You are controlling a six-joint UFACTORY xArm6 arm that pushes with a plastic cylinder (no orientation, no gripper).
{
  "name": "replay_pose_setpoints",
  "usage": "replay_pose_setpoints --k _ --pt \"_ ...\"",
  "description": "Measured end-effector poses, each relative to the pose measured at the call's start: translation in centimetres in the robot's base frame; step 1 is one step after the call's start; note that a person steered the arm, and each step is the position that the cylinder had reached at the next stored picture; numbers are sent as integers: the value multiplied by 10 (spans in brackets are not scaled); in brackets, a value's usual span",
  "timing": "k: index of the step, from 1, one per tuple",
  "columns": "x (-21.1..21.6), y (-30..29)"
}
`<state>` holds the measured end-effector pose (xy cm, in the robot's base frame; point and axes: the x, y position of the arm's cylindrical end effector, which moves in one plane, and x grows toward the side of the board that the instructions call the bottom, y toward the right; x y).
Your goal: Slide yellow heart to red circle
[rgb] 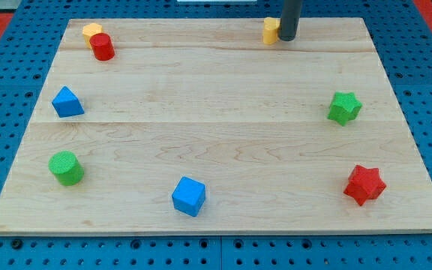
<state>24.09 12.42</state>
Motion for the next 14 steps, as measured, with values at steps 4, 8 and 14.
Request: replay_pose_setpoints --k 4,8,14 --pt "-30 23" --pt "-10 -18" --pt "-16 -71"
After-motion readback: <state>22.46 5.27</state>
